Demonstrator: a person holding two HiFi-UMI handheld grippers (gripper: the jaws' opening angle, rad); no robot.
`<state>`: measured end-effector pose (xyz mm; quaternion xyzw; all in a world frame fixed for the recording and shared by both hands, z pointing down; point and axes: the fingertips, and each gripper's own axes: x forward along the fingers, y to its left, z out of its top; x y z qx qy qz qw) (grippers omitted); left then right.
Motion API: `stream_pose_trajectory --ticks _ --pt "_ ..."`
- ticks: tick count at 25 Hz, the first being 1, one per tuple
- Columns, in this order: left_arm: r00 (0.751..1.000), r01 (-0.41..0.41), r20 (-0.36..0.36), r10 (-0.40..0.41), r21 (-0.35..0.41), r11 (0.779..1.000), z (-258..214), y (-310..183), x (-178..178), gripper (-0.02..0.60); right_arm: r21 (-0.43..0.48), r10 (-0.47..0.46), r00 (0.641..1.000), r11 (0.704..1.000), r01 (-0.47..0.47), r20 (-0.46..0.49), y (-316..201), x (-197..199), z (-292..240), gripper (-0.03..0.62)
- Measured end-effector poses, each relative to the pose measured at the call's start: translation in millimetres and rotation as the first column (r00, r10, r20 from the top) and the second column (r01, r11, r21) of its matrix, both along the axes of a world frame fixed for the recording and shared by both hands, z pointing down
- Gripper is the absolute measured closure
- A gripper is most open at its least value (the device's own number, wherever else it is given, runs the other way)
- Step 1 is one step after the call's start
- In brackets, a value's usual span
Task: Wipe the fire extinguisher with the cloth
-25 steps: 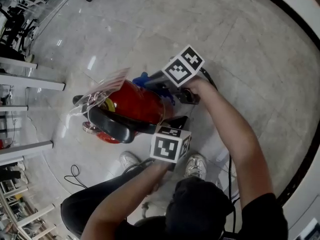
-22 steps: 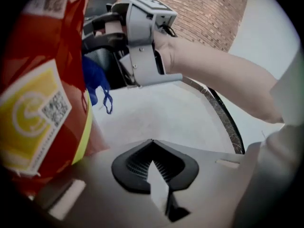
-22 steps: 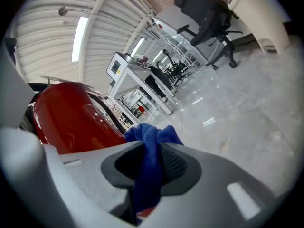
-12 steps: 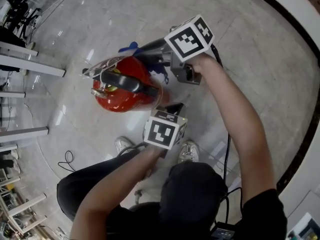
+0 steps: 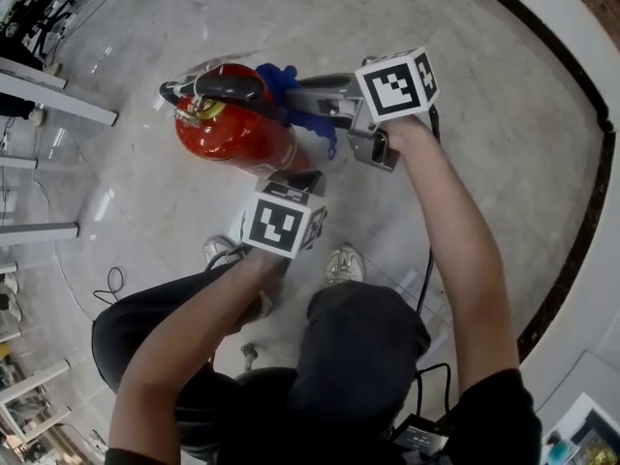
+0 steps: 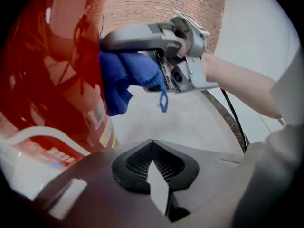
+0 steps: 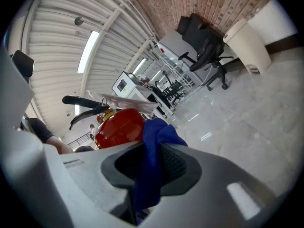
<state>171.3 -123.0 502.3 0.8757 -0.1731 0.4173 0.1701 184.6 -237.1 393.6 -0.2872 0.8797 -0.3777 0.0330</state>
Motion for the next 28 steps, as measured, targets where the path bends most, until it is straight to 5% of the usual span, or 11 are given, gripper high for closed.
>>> stream_pose_trajectory --ticks 8,17,24,28 --pt "0.999 -0.026 0.036 0.022 0.104 0.994 -39.0 -10.1 -43.4 0.577 -0.082 0.035 0.999 0.996 -0.035 0.000 51.2 -5.1 25.2 0.497" --pt "1.000 -0.015 -0.006 0.016 0.186 0.983 -100.7 -23.5 -79.9 0.577 -0.001 0.008 0.995 1.000 -0.009 -0.103 107.8 -17.6 -27.6 0.497" --pt "0.996 -0.084 0.051 0.071 0.321 0.943 -155.3 -50.5 -106.9 0.577 0.098 -0.033 0.962 0.993 0.061 -0.271 141.0 -45.9 -80.8 0.497" --pt "0.999 -0.022 -0.023 0.031 0.327 0.945 -176.6 -62.1 -123.9 0.577 0.187 -0.010 0.944 0.980 0.076 -0.330 155.1 -59.2 -126.7 0.497"
